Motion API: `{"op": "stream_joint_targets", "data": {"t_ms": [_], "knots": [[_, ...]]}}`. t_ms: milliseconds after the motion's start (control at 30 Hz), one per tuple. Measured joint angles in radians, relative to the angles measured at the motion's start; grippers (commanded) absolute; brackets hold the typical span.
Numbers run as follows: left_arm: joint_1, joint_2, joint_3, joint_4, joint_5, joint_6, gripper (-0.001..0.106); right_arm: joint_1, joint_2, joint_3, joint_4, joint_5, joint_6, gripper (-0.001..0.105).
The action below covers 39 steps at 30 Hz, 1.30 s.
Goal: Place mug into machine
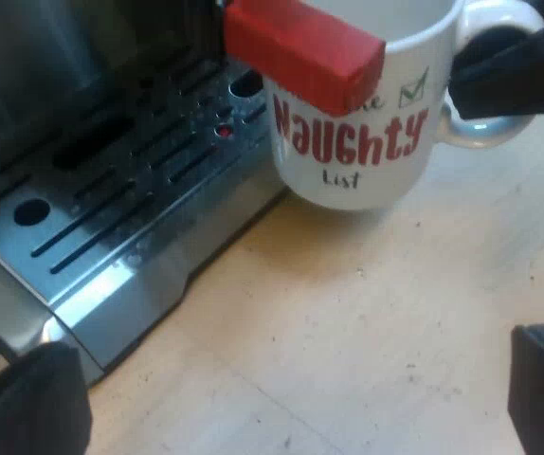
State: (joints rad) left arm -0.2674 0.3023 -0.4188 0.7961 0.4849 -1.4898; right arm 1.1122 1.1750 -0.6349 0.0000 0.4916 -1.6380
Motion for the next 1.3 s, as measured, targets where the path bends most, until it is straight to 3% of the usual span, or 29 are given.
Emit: {"op": "stream_joint_targets", "data": {"t_ms": [400, 600, 833, 1133, 1300], "knots": [[0.000, 0.005, 0.000, -0.112, 0.038, -0.038, 0.091, -0.077, 0.000, 0.000, 0.000, 0.031, 0.000, 0.000], [0.000, 0.110, 0.000, -0.140, 0.038, -0.044, 0.091, -0.138, 0.013, 0.000, -0.021, -0.048, -0.045, 0.000], [0.000, 0.194, 0.000, -0.227, 0.038, -0.044, 0.091, -0.141, 0.114, 0.000, -0.186, -0.062, -0.079, 0.000], [0.000, 0.203, 0.000, -0.226, 0.038, -0.044, 0.091, -0.153, 0.211, -0.035, -0.250, -0.062, -0.079, 0.000], [0.000, 0.203, 0.000, -0.226, 0.038, -0.044, 0.091, -0.209, 0.310, -0.123, -0.267, -0.107, -0.079, 0.000]]}}
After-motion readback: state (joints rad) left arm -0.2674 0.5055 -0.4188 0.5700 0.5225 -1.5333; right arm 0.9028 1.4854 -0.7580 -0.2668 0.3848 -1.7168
